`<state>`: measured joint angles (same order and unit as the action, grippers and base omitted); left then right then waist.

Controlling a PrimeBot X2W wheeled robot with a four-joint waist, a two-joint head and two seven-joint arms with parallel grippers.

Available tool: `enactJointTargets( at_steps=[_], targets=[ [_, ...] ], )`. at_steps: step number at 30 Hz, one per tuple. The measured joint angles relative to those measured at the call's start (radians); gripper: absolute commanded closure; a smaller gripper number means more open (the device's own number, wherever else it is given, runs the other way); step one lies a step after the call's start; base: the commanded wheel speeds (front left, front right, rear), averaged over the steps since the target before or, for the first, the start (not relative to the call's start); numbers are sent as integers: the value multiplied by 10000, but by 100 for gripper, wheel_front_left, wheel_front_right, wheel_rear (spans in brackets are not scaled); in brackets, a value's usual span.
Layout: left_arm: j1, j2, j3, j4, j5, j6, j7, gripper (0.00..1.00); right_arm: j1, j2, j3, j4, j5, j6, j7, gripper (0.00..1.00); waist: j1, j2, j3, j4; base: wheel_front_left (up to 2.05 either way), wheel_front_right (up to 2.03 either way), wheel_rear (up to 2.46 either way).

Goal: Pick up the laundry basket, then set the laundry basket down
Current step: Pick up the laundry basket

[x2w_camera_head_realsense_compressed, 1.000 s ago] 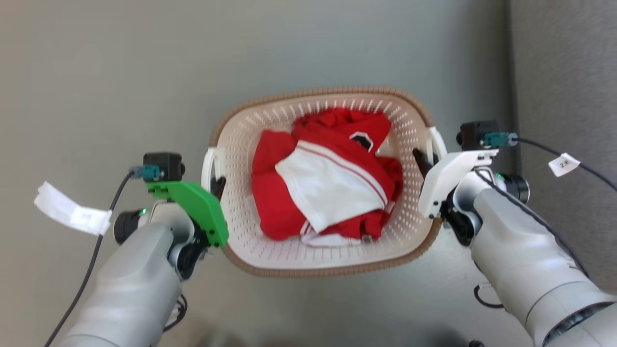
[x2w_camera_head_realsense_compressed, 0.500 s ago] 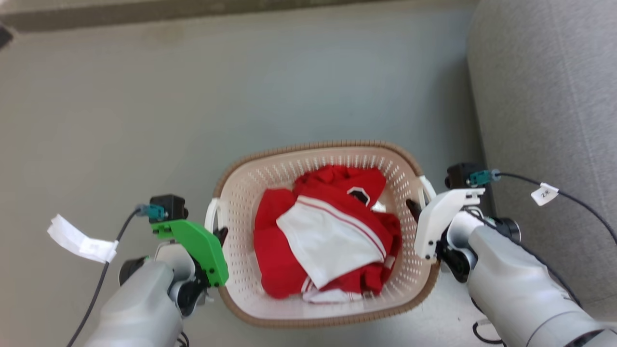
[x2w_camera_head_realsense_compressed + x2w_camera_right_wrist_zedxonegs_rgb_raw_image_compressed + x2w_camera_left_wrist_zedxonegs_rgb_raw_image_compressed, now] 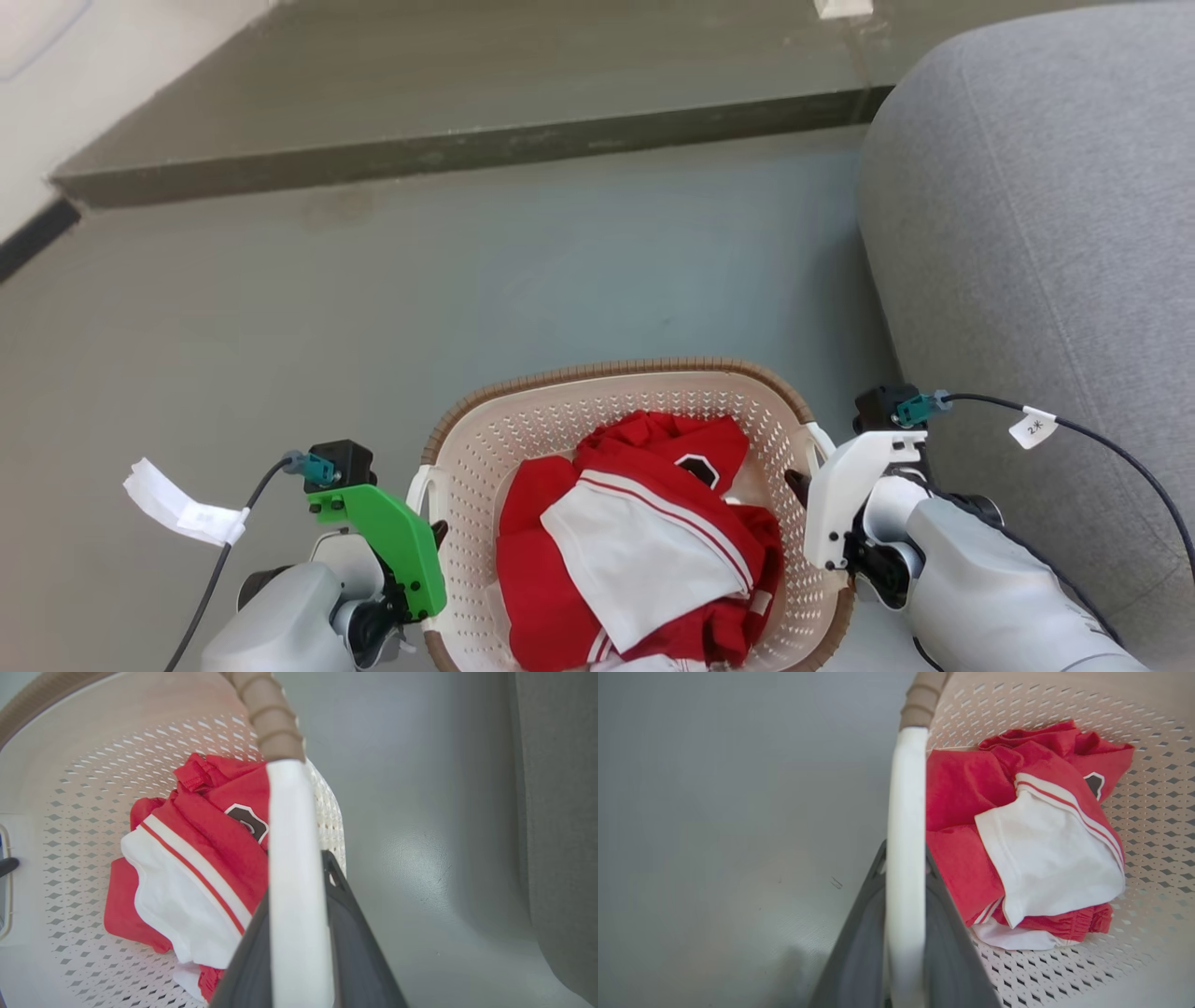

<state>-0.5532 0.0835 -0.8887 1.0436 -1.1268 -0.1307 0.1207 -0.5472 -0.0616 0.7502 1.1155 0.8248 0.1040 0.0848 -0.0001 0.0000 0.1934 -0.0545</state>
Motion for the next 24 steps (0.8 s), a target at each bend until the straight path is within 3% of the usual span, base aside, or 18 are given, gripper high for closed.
enactJointTargets(
  at_steps=[24],
  targets=[
    [20,17,-190,98,-495,0,654,100,25,-23,431,27,731,-4,662,100,0,0,-701,-177,0,0,0]
  ],
)
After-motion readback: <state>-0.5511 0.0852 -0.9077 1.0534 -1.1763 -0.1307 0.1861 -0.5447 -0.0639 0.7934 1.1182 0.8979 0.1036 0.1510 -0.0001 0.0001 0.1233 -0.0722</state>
